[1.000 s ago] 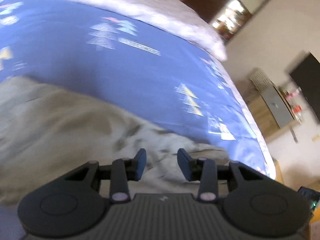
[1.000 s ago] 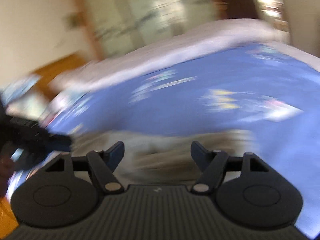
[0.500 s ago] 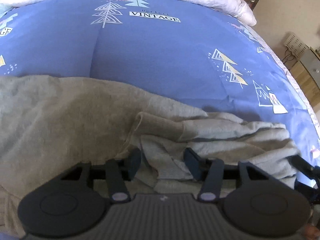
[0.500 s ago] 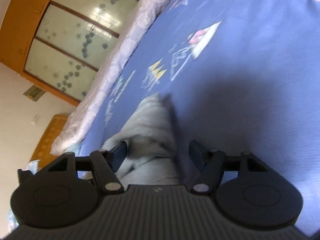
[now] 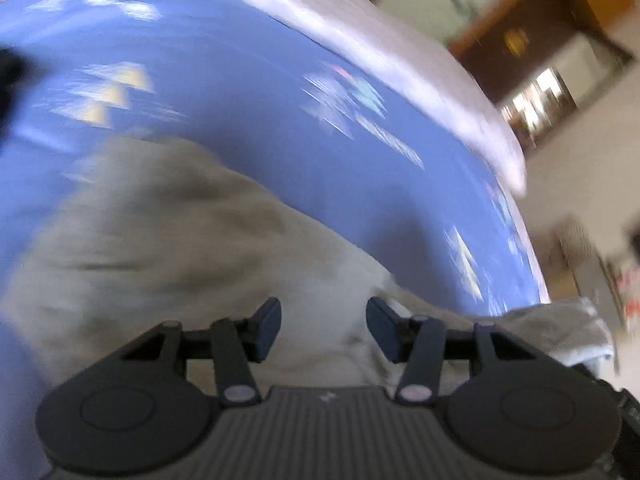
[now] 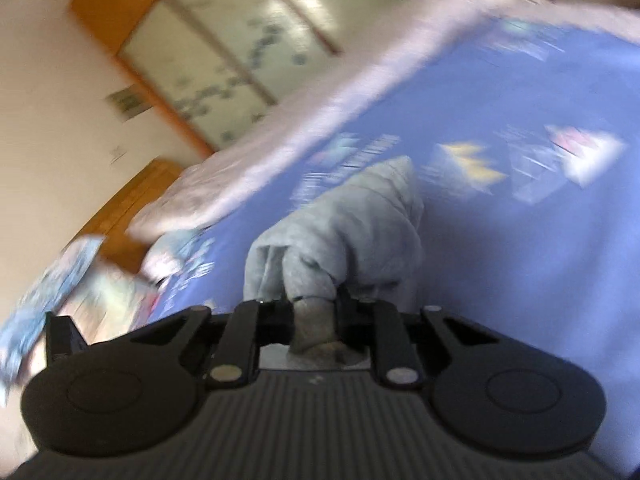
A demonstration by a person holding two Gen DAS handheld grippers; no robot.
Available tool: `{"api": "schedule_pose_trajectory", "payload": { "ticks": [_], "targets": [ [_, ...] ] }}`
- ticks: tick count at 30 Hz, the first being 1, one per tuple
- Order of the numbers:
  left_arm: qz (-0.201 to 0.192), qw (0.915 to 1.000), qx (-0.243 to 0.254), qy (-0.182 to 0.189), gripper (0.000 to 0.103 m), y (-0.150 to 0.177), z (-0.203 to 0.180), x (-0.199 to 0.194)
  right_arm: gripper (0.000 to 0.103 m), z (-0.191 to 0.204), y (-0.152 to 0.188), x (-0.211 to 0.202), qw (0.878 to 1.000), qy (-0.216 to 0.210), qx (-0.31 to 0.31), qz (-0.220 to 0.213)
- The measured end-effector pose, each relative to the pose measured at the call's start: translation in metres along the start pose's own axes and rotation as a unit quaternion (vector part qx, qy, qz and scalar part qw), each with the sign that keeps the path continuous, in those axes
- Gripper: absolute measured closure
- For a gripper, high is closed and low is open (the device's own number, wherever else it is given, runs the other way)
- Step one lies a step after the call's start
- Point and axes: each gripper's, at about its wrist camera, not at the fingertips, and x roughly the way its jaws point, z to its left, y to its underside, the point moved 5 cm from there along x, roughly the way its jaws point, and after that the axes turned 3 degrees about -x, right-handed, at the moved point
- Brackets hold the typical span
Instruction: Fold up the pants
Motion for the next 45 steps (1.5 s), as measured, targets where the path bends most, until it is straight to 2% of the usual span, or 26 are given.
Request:
{"api": "schedule_pose_trajectory", "payload": {
  "ticks": [5,11,13,15,16,17,19,20,22,23,26,28,30,32,33,35,36,37,39,41,43,44,45],
  "targets": [
    [-0.06,0.9962,-0.046,-0.043,0.054,-0.008,0.07,-0.054,0.085,0.089,0.003,0.077,0.993,-0.047,-0.087,0.06],
    [-0.087,0.9886,-0.1,-0.071,0.054,-0.007,0.129,-0.081,0.086,0.177,0.043,0.185,0.973,-0.086,-0.151,0.152],
    [-0.088,0.987,-0.116,-0.069,0.054,-0.007,0.14,-0.083,0.076,0.192,0.071,0.224,0.959,-0.085,-0.181,0.202],
    [-0.086,0.9867,-0.121,-0.066,0.054,-0.009,0.148,-0.085,0.049,0.185,0.097,0.254,0.947,-0.088,-0.172,0.256],
    [-0.086,0.987,-0.119,-0.065,0.054,-0.01,0.149,-0.086,0.047,0.18,0.103,0.259,0.945,-0.089,-0.156,0.272],
    [-0.088,0.9873,-0.116,-0.063,0.054,-0.011,0.149,-0.087,0.047,0.174,0.104,0.257,0.948,-0.096,-0.136,0.272],
    [-0.093,0.9878,-0.111,-0.058,0.054,-0.015,0.148,-0.086,0.039,0.164,0.093,0.236,0.951,-0.135,-0.094,0.263],
    [-0.093,0.9881,-0.11,-0.054,0.054,-0.016,0.149,-0.087,0.038,0.159,0.084,0.223,0.952,-0.156,-0.076,0.254],
    [-0.094,0.9893,-0.104,-0.042,0.054,-0.019,0.14,-0.081,0.038,0.144,0.06,0.191,0.957,-0.184,-0.045,0.219],
    [-0.094,0.9905,-0.094,-0.034,0.054,-0.022,0.132,-0.077,0.038,0.134,0.048,0.177,0.962,-0.184,-0.036,0.199],
    [-0.093,0.9937,-0.062,-0.008,0.054,-0.029,0.103,-0.066,0.039,0.091,0.017,0.138,0.982,-0.126,-0.01,0.143],
    [-0.092,0.995,-0.039,0.007,0.054,-0.03,0.085,-0.058,0.046,0.062,0.01,0.124,0.987,-0.091,0.014,0.131],
    [-0.085,0.9962,-0.014,0.011,0.054,-0.028,0.069,-0.048,0.053,0.042,0.013,0.116,0.987,-0.075,0.034,0.137],
    [-0.073,0.9973,0.002,-0.005,0.055,-0.024,0.063,-0.035,0.054,0.034,0.021,0.117,0.986,-0.068,0.043,0.147],
    [-0.064,0.9976,0.009,-0.027,0.056,-0.022,0.063,-0.026,0.056,0.031,0.025,0.118,0.985,-0.063,0.044,0.155],
    [-0.043,0.9938,0.029,-0.098,0.061,-0.015,0.07,-0.009,0.057,0.025,0.036,0.126,0.983,-0.046,0.044,0.174],
    [-0.03,0.9914,0.031,-0.123,0.06,-0.012,0.077,-0.001,0.059,0.023,0.042,0.135,0.982,-0.033,0.043,0.182],
    [-0.02,0.9906,0.029,-0.132,0.06,-0.008,0.083,0.006,0.059,0.019,0.049,0.139,0.981,-0.022,0.04,0.19],
    [-0.028,0.9886,0.045,-0.141,0.06,-0.003,0.081,0.007,0.064,0.016,0.058,0.146,0.979,0.008,0.024,0.204],
    [-0.027,0.9854,0.054,-0.159,0.06,-0.002,0.075,0.006,0.063,0.018,0.06,0.147,0.98,0.015,0.012,0.199],
    [-0.018,0.985,0.049,-0.164,0.06,-0.002,0.07,-0.002,0.06,0.024,0.054,0.139,0.98,0.015,0.005,0.196],
    [-0.021,0.9862,0.044,-0.158,0.057,-0.005,0.069,-0.011,0.058,0.028,0.05,0.132,0.982,0.01,-0.004,0.189],
    [-0.033,0.987,0.04,-0.152,0.05,-0.009,0.068,-0.021,0.05,0.032,0.046,0.124,0.984,0.005,-0.013,0.178]
  ]
}}
